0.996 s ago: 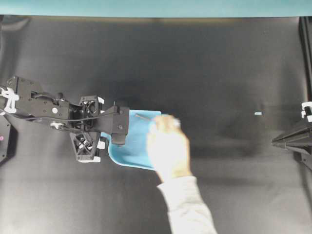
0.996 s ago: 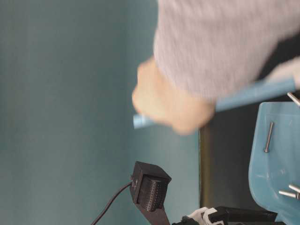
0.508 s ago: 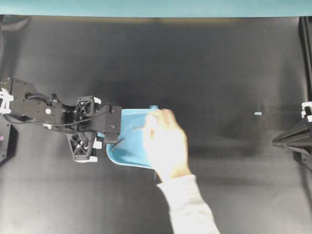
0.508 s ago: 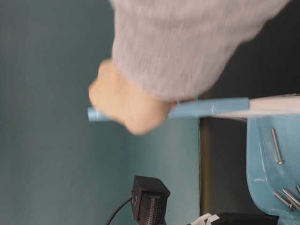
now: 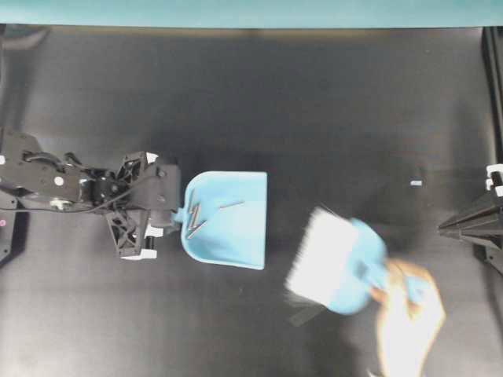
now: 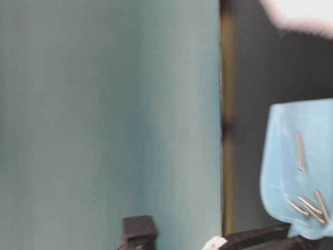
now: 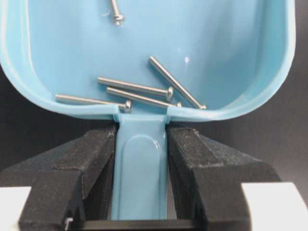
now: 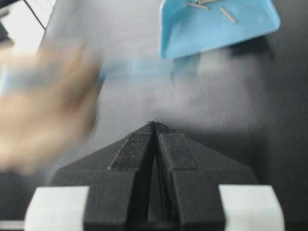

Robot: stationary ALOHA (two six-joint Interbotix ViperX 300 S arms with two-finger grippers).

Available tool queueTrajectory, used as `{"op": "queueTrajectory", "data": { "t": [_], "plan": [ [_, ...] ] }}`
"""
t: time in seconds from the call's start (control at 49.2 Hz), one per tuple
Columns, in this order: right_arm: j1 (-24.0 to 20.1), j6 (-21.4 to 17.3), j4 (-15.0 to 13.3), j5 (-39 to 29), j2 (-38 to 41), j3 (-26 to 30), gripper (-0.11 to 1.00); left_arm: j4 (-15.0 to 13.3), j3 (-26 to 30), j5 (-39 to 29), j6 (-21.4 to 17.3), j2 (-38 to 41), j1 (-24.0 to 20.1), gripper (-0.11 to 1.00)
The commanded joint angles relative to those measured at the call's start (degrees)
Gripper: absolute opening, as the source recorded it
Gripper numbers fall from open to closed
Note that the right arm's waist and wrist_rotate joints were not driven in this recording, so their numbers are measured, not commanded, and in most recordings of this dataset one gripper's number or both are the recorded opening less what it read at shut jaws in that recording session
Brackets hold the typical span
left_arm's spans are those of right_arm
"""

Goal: Hold the dustpan with the left arm, while a human hand uses a hand brush to gather screws into the dustpan.
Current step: 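Tilt the dustpan up with the left gripper, keeping screws inside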

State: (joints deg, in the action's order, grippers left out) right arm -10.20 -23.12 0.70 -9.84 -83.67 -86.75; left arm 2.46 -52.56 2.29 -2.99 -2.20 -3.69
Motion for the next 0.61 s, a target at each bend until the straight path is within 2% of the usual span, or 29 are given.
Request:
{"op": "queueTrajectory", "data": {
  "t": [0.0,0.285,0.59],
  "plan": [
    [0.00,0.00,-0.09,0.26,0.18,0.26,0.00,0.09,-0.18,2.37,0.18,-2.46,-0.09,0.30],
    [0.00,-0.09,-0.09,0.18,0.18,0.26,0.00,0.09,-2.55,3.69,0.44,-4.92,-0.09,0.30],
    [0.00,0.00,-0.18,0.26,0.18,0.26,0.00,0.09,-2.64,5.63,0.09,-7.03,-0.09,0.30]
  ]
}}
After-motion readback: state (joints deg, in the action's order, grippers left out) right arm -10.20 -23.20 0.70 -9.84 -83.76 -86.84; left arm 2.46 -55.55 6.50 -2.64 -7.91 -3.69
